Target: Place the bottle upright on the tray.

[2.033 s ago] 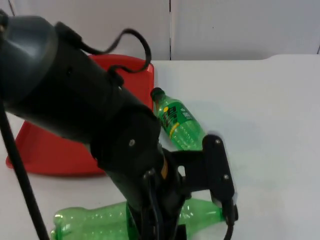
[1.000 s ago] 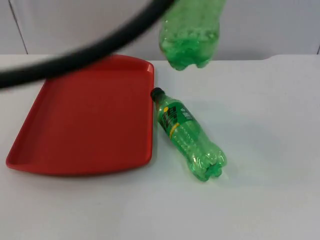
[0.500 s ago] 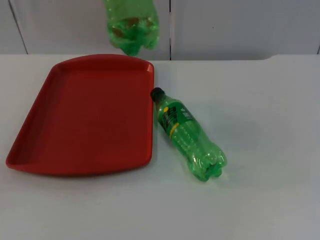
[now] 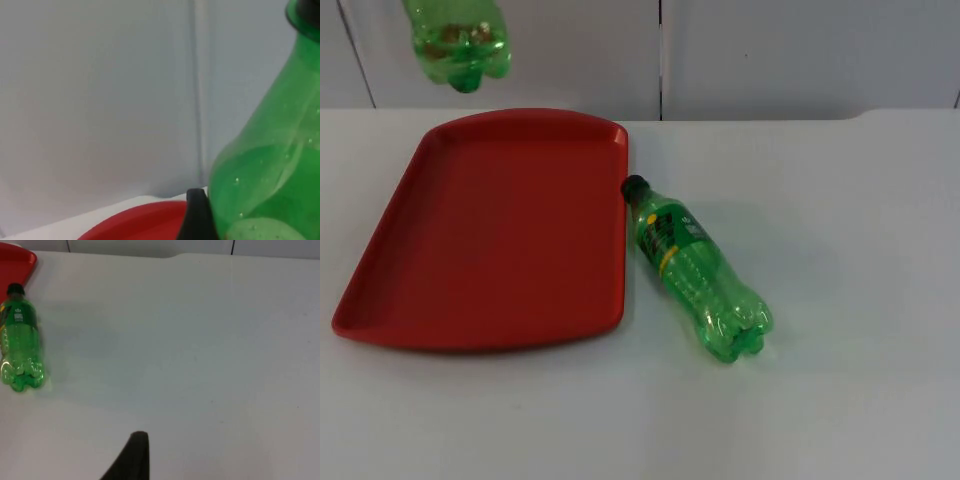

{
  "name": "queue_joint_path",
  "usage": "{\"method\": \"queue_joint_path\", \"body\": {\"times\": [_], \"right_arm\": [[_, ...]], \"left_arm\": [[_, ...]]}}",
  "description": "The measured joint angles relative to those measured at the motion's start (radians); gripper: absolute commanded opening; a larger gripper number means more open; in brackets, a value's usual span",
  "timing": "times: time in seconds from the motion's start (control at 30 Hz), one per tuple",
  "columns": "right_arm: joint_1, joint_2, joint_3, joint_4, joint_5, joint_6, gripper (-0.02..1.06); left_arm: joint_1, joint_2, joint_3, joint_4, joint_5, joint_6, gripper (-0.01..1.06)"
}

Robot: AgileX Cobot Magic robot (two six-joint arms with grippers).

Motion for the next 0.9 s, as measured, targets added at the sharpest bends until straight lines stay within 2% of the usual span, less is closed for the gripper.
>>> {"method": "queue_joint_path", "body": {"times": [0.13, 0.3, 0.33, 0.4, 0.47, 0.63, 0.8, 0.9], "right_arm": [[0.000, 0.000, 0.000, 0.000, 0.000, 0.000, 0.97], [0.000, 0.000, 0.000, 0.000, 0.000, 0.000, 0.97], [0.000, 0.000, 0.000, 0.000, 0.000, 0.000, 0.97], [0.000, 0.000, 0.000, 0.000, 0.000, 0.000, 0.97], [0.000, 0.000, 0.000, 0.000, -0.002, 0.000, 0.97], [0.000, 0.000, 0.000, 0.000, -0.002, 0.000, 0.97], [0.000, 0.000, 0.000, 0.000, -0.002, 0.000, 0.97], [0.000, 0.000, 0.000, 0.000, -0.002, 0.000, 0.97]], "left_arm": [[0.024, 0.056, 0.000, -0.002, -0.045, -0.001, 0.00], [0.028, 0.181, 0.000, 0.004, -0.179, -0.002, 0.00], [0.028, 0.181, 0.000, 0.004, -0.179, -0.002, 0.00], [0.028, 0.249, 0.000, 0.016, -0.265, -0.002, 0.00], [0.028, 0.274, 0.000, 0.019, -0.292, -0.002, 0.00], [0.028, 0.405, 0.000, 0.025, -0.438, -0.007, 0.00], [0.028, 0.505, -0.019, 0.030, -0.502, -0.037, 0.00], [0.028, 0.557, -0.049, 0.038, -0.506, -0.044, 0.00]]}}
